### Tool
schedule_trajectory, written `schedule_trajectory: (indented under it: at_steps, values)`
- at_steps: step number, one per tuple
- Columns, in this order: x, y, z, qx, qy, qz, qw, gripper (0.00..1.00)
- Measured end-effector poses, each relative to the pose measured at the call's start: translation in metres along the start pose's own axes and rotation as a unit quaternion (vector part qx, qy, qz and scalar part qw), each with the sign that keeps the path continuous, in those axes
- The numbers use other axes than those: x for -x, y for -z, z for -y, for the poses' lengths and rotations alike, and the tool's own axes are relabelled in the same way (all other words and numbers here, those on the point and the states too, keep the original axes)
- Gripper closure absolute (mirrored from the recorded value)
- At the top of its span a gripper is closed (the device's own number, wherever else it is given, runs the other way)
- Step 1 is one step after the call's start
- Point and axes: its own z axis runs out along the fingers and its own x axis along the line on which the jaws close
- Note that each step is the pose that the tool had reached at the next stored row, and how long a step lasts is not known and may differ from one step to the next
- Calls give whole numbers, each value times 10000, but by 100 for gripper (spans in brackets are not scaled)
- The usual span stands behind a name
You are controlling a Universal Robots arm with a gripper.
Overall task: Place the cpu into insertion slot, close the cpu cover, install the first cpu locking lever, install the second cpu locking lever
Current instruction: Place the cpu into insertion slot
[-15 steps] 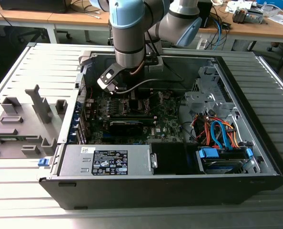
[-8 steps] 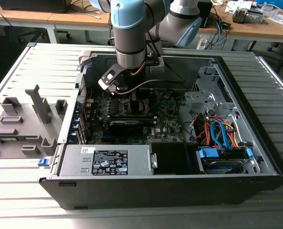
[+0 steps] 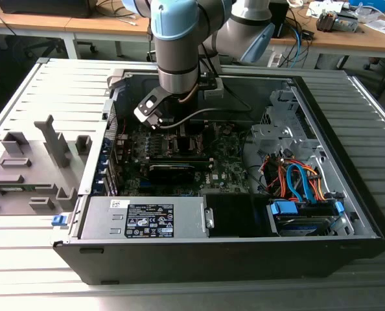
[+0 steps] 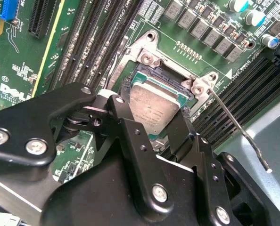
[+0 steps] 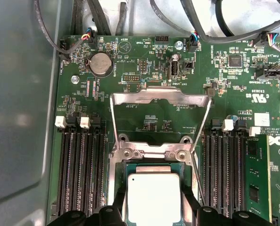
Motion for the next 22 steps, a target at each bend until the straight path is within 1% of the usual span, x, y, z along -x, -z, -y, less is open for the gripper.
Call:
schedule_trajectory:
  at_steps: [5, 10, 22]
  values:
    - [-1, -5, 8, -1, -5, 2, 10000, 46]
    - [-9, -20, 9, -2, -109, 12, 9999, 46]
    - [-17, -37, 11, -2, -149, 15, 9999, 46]
